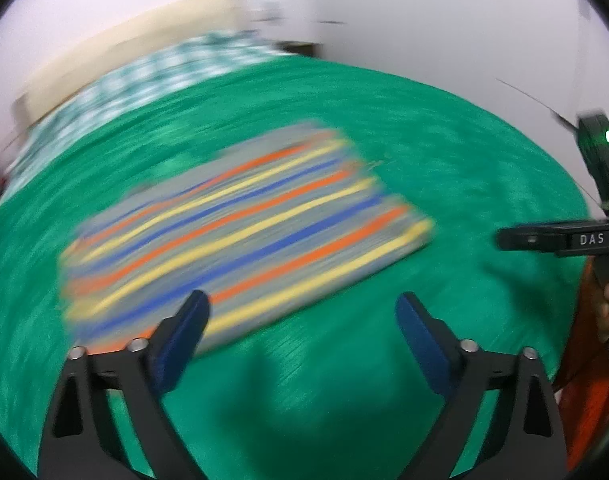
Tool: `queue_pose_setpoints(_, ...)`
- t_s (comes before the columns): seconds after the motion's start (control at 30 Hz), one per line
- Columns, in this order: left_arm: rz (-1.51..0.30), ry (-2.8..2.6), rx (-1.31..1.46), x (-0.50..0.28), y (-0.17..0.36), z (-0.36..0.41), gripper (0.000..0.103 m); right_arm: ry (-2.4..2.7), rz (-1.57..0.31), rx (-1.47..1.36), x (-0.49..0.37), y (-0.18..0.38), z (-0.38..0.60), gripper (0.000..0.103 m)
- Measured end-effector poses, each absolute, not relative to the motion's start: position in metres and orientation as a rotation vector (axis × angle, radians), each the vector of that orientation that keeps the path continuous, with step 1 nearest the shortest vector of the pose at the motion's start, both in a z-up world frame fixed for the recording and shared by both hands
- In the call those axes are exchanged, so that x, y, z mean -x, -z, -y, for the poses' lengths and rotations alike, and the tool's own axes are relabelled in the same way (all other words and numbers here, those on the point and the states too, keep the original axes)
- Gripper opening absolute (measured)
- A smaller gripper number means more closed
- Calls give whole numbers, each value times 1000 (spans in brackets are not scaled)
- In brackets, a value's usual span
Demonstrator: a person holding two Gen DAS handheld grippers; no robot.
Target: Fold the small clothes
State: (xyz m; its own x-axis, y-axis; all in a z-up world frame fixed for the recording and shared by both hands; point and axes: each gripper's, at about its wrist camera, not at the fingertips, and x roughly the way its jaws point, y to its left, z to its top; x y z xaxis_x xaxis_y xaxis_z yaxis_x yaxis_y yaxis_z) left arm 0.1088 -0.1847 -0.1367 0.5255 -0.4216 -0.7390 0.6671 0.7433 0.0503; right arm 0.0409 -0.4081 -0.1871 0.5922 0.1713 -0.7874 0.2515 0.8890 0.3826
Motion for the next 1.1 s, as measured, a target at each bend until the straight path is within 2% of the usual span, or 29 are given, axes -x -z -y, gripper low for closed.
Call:
queue_pose_setpoints(0.13, -803, 801, -475, -123, 167, 269, 87, 47, -916, -485, -51, 175, 431, 73)
queue_pose_setpoints(0.2, -832, 812, -485, -129, 179, 287, 84, 26, -908, -464, -65, 167, 442, 73)
queue_pose_setpoints(0.27, -865, 786, -501, -136, 194, 300, 66, -13, -895, -458, -77, 158, 448, 73)
queue_pose_setpoints(0.3, -859, 770, -496, -138, 198, 301, 63, -36, -890, -458, -89, 155, 453, 73)
queue_pose_setpoints(0.33, -847, 760, -490, -139, 197, 300, 49, -68, -885, -460, -103, 152, 457, 73)
queue_pose_setpoints(0.37, -834, 737, -491, -140, 197, 299, 31, -102, -886, -464, -118, 151, 458, 72)
queue_pose_setpoints(0.47, -823, 701, -506, -141, 197, 299, 15, -208, -906, -461, -179, 154, 458, 70)
queue_pose_setpoints(0.6, -832, 698, -468, -145, 199, 294, 12, -327, -998, -543, -271, 187, 454, 57)
queue_pose_setpoints(0.77, -853, 715, -407, -154, 194, 294, 11, -326, -1067, -721, -334, 220, 459, 47)
queue_pose_setpoints(0.87, -865, 733, -352, -159, 191, 289, 10, -304, -1112, -710, -350, 225, 453, 9)
queue_pose_setpoints(1.1, -822, 717, -117, -167, 142, 212, 9, -340, -1036, -556, -346, 157, 411, 9)
